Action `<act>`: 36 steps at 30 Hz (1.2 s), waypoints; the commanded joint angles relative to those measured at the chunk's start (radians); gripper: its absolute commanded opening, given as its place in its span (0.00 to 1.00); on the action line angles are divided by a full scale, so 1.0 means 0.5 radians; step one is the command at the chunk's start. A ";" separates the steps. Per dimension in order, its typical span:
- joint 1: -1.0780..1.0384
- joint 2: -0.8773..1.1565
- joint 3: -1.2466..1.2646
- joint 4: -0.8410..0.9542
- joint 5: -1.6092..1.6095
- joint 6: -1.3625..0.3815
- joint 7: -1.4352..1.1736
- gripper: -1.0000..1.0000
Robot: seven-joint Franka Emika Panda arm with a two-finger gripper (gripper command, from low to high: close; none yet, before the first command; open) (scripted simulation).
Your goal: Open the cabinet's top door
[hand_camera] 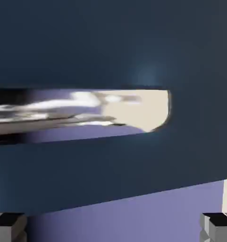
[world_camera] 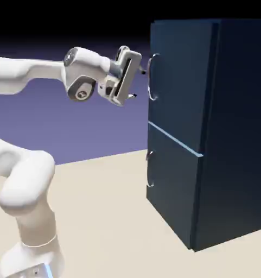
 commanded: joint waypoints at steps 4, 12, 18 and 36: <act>-0.148 -0.128 0.189 0.061 0.336 0.016 0.348 0.50; -0.407 -0.401 0.370 0.108 1.027 0.098 0.964 0.50; -0.476 -0.599 0.304 0.041 1.549 0.152 1.376 0.50; -0.847 -1.110 0.181 -0.093 1.972 -0.585 1.517 0.00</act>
